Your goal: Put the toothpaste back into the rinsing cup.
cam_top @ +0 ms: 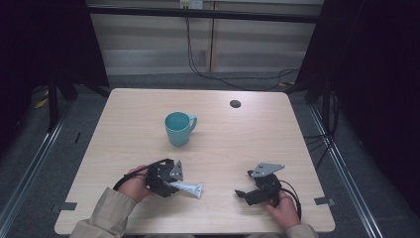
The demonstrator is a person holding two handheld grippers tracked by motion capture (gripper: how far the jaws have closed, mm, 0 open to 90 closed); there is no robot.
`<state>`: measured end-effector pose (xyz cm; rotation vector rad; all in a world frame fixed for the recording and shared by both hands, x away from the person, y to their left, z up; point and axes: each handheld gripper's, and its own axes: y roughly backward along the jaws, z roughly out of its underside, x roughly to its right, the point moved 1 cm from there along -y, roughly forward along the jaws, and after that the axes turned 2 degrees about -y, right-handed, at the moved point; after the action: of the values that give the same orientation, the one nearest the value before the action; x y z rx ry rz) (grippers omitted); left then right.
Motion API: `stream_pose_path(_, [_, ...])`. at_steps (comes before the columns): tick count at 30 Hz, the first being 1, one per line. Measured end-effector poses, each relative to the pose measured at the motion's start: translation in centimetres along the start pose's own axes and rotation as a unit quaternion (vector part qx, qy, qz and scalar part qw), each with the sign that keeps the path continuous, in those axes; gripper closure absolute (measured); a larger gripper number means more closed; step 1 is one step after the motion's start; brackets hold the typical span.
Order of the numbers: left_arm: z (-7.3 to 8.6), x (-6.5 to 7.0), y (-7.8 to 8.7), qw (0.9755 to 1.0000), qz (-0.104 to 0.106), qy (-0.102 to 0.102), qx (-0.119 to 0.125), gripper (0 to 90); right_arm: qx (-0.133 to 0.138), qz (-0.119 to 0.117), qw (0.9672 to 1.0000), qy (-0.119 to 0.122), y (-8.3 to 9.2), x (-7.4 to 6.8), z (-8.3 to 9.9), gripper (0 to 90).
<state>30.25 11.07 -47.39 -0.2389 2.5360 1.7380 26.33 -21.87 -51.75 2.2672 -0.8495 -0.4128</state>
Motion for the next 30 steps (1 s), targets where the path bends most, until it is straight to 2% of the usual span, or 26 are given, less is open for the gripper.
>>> stream_pose_path(7, [-0.2,-0.2,-0.2,1.0,0.002,0.002,-0.009,61.7,0.0,0.0,1.0,0.0,0.0,0.0,0.0,13.0])
stream_pose_path(9, [-0.3,-0.3,-0.3,0.9998,0.006,-0.001,-0.017,61.8,0.0,0.0,1.0,0.0,0.0,0.0,0.0,13.0])
stream_pose_path(13, [-0.4,-0.4,-0.5,0.9995,0.016,0.008,-0.025,62.3,0.0,0.0,1.0,0.0,0.0,0.0,0.0,13.0])
stream_pose_path(19, [-0.7,-0.5,-0.6,0.9991,0.021,0.005,-0.036,63.2,0.0,0.0,1.0,0.0,0.0,0.0,0.0,13.0])
stream_pose_path(20, [-0.8,-0.6,-0.6,0.9987,0.023,0.009,-0.045,63.7,0.0,0.0,1.0,0.0,0.0,0.0,0.0,13.0])
stream_pose_path(24, [-1.2,-0.7,-0.6,0.9978,0.023,0.003,-0.062,65.4,0.0,0.0,1.0,0.0,0.0,0.0,0.0,13.0])
stream_pose_path(26, [-1.4,-0.9,-0.5,0.9973,0.021,0.02,-0.067,74.0,0.0,0.0,1.0,0.0,0.0,0.0,0.0,13.0])
stream_pose_path(28, [-1.5,-1.1,-0.5,0.9966,0.029,0.022,-0.074,75.7,0.0,0.0,1.0,0.0,0.0,0.0,0.0,13.0])
stream_pose_path(30, [-1.6,-1.0,-0.5,0.9968,0.022,0.027,-0.072,76.4,0.0,0.0,1.0,0.0,0.0,0.0,0.0,13.0])
